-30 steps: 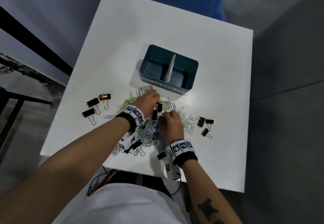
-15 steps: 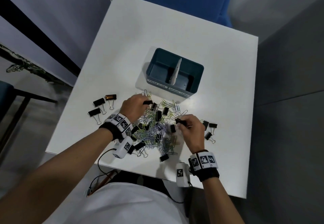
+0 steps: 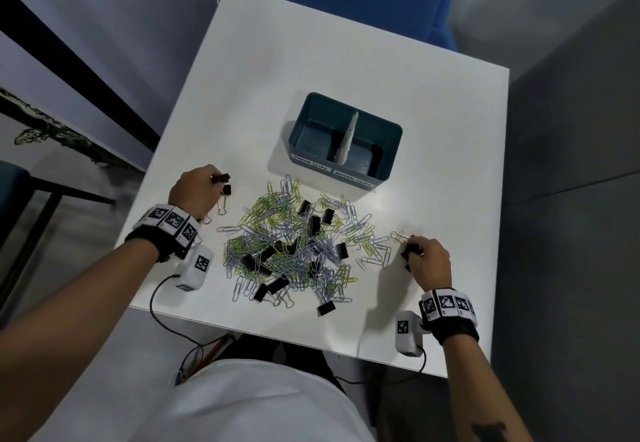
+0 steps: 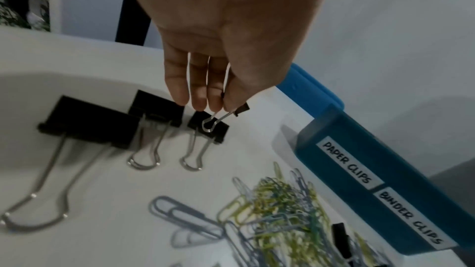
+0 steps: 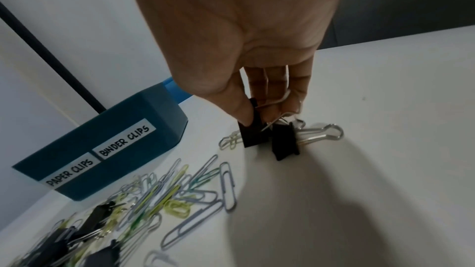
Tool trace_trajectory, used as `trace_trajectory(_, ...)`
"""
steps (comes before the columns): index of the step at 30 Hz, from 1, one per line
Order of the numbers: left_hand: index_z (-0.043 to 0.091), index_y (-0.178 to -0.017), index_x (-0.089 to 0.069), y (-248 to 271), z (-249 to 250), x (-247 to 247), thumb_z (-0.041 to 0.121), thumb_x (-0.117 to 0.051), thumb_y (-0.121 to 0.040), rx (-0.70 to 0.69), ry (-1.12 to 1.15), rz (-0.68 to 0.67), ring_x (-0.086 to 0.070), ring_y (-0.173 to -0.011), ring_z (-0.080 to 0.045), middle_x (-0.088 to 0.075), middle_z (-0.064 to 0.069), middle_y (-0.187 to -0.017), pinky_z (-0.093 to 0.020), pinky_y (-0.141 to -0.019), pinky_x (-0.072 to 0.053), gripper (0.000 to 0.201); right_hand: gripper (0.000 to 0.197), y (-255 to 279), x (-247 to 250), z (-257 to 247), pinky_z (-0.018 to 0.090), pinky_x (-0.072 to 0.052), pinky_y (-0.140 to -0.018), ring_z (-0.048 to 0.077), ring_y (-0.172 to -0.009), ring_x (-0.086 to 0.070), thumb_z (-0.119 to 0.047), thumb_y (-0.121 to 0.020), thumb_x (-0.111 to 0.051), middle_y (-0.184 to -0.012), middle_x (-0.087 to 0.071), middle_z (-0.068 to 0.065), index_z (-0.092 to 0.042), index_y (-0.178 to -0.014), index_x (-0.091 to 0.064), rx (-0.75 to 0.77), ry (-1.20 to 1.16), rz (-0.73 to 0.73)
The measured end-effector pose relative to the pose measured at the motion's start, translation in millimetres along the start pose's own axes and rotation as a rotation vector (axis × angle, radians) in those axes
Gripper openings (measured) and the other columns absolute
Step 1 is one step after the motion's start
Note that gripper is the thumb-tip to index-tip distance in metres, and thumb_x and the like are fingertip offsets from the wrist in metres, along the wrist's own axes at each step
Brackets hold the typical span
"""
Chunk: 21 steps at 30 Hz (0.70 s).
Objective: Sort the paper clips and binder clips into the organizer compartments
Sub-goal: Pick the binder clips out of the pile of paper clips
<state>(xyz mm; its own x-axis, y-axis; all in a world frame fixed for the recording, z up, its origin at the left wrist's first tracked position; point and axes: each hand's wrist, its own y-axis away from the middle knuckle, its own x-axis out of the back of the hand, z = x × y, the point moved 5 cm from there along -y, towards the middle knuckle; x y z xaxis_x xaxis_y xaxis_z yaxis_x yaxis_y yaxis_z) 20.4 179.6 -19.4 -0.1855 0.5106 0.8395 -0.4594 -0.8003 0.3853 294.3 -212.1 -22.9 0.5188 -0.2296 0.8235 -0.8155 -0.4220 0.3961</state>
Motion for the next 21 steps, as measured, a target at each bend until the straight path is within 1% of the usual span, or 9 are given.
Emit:
trace_trajectory(4,0.019,-0.11,-0.061,-8,-10,-2,0.019,-0.055,-0.089,0.039,-0.075,-0.043,-0.06,-0.094,-0.036,-0.066,-0.014,-0.105,-0.04,-0.076,-0.05,0.021,0.038,-3,3,10,0.036,-0.044,-0.078,0.04,-0.101,-0.056,0.004,-0.079,-0.05,-0.107,-0.058,0.021,-0.01,-0.109,-0.069,-0.067,0.05,0.007)
trace_trajectory(6,0.019,-0.111,-0.057,-9,-12,-3,0.02,-0.056,-0.089,0.032,-0.106,-0.033,-0.059,-0.095,-0.035,-0.065,-0.012,-0.107,-0.041,-0.076,-0.049,0.022,0.035,-4,4,12,0.035,-0.044,-0.075,0.04,-0.098,-0.056,0.001,-0.079,-0.051,-0.106,-0.055,0.02,-0.011,-0.107,-0.069,-0.086,0.072,0.035)
trace_trajectory(8,0.016,-0.115,-0.054,-6,-9,-3,0.021,-0.058,-0.088,-0.005,-0.153,-0.002,-0.057,-0.099,-0.036,-0.058,-0.014,-0.112,-0.043,-0.077,-0.047,0.027,0.03,-4,1,12,0.037,-0.046,-0.076,0.04,-0.097,-0.056,-0.004,-0.081,-0.055,-0.106,-0.055,0.019,-0.012,-0.107,-0.069,-0.074,0.102,0.071)
trace_trajectory(10,0.012,-0.117,-0.052,1,-3,-2,0.019,-0.06,-0.088,-0.067,-0.189,0.053,-0.053,-0.102,-0.038,-0.051,-0.017,-0.115,-0.048,-0.076,-0.047,0.032,0.026,-3,-3,8,0.043,-0.048,-0.08,0.041,-0.099,-0.054,-0.011,-0.082,-0.06,-0.107,-0.056,0.02,-0.011,-0.106,-0.07,-0.033,0.144,0.126)
trace_trajectory(13,0.009,-0.119,-0.051,18,16,-7,0.016,-0.061,-0.087,-0.191,-0.191,0.116,-0.048,-0.107,-0.036,-0.047,-0.017,-0.116,-0.05,-0.072,-0.047,0.035,0.022,0,-9,-2,0.047,-0.046,-0.081,0.041,-0.097,-0.052,-0.017,-0.083,-0.064,-0.104,-0.057,0.021,-0.01,-0.102,-0.072,0.002,0.191,0.196)
trace_trajectory(15,0.009,-0.12,-0.052,31,32,-15,0.014,-0.06,-0.086,-0.304,-0.184,0.119,-0.048,-0.107,-0.033,-0.049,-0.015,-0.115,-0.046,-0.066,-0.047,0.035,0.02,2,-15,-7,0.046,-0.046,-0.078,0.041,-0.092,-0.053,-0.019,-0.083,-0.063,-0.098,-0.058,0.021,-0.008,-0.095,-0.074,0.006,0.262,0.215)
trace_trajectory(17,0.008,-0.117,-0.054,44,48,-27,0.013,-0.06,-0.086,-0.417,-0.201,0.102,-0.052,-0.101,-0.028,-0.053,-0.012,-0.112,-0.039,-0.061,-0.048,0.032,0.019,3,-20,-9,0.045,-0.045,-0.075,0.04,-0.087,-0.053,-0.018,-0.081,-0.061,-0.091,-0.058,0.021,-0.006,-0.087,-0.074,-0.003,0.314,0.227)
trace_trajectory(19,0.008,-0.113,-0.057,55,63,-41,0.01,-0.062,-0.083,-0.502,-0.238,0.074,-0.052,-0.095,-0.025,-0.056,-0.011,-0.108,-0.034,-0.061,-0.048,0.03,0.019,6,-23,-11,0.045,-0.044,-0.074,0.04,-0.085,-0.053,-0.019,-0.078,-0.06,-0.088,-0.057,0.021,-0.005,-0.081,-0.073,0.011,0.323,0.229)
trace_trajectory(21,0.008,-0.112,-0.058,64,76,-56,0.008,-0.065,-0.08,-0.574,-0.262,0.03,-0.051,-0.092,-0.023,-0.057,-0.009,-0.105,-0.031,-0.064,-0.046,0.032,0.02,9,-26,-15,0.045,-0.042,-0.074,0.039,-0.087,-0.052,-0.022,-0.075,-0.063,-0.09,-0.056,0.021,-0.006,-0.084,-0.072,0.061,0.34,0.222)
